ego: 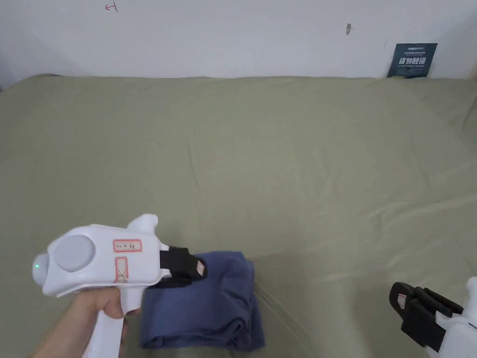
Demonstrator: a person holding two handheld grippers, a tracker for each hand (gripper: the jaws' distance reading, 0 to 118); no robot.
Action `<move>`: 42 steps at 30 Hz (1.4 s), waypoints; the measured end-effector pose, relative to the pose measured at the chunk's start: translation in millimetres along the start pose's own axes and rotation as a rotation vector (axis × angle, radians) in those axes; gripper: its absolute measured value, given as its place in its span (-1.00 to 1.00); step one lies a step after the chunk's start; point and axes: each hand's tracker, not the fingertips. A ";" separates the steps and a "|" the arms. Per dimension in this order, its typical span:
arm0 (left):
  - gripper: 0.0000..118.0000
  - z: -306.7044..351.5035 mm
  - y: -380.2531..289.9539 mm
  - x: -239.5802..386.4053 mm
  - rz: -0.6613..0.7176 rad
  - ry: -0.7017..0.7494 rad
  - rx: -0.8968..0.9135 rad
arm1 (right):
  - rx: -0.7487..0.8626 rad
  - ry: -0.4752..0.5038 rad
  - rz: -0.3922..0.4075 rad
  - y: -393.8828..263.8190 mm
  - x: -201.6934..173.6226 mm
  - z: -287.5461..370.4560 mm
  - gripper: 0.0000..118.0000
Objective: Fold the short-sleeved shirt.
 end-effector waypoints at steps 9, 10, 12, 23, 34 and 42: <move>-1.00 -105.7 -26.7 -22.4 0.046 -0.046 -0.127 | -0.065 0.009 0.037 -2.6 -6.6 -9.2 -0.95; -1.00 -102.4 -25.0 -23.0 0.057 -0.066 -0.114 | -0.071 0.010 0.044 -3.1 -8.2 -11.5 -0.95; -1.00 -91.0 -23.0 -17.4 0.058 -0.063 -0.115 | -0.091 0.029 0.065 -4.5 -16.3 -17.3 -0.95; -1.00 74.2 -0.3 -12.8 -0.123 0.117 0.112 | -0.371 0.523 0.000 -6.3 -107.2 -127.4 -0.95; -1.00 73.5 -3.8 -104.3 0.043 0.158 0.047 | -0.744 0.786 -0.537 -72.7 -65.4 -256.7 -0.95; 0.97 13.3 -4.9 -113.4 0.123 -0.173 -0.076 | -0.729 0.827 -0.559 -74.5 -62.2 -259.3 -0.95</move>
